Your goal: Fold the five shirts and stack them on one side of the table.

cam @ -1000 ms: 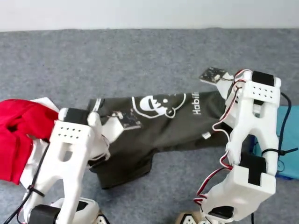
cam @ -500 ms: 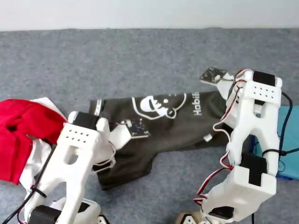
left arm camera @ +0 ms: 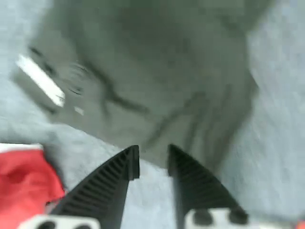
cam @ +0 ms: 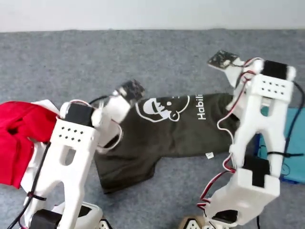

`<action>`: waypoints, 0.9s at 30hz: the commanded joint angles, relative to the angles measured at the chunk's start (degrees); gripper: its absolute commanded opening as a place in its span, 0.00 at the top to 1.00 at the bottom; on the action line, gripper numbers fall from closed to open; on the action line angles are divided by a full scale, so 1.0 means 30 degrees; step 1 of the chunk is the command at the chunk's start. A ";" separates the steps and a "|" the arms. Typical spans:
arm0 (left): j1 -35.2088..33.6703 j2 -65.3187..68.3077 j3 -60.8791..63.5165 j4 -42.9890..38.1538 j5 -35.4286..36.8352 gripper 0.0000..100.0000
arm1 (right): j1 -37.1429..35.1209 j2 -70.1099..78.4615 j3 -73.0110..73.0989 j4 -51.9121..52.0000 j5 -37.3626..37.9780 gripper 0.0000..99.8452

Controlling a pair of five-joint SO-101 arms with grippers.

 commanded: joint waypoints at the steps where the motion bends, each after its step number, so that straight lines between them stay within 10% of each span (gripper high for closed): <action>1: -0.0996 -0.0410 0.1040 -0.4249 0.0996 0.98 | -0.1392 0.0571 -0.0879 -0.1949 -0.1788 0.95; 11: -0.3194 0.2930 0.3941 -1.1692 0.1026 0.99 | -0.3385 0.5377 -0.0938 -0.8542 -0.3751 0.99; 27: -0.3839 1.1516 -0.1333 -1.1897 0.0879 0.99 | -0.1685 0.8308 -0.0938 -1.4081 -0.3223 0.99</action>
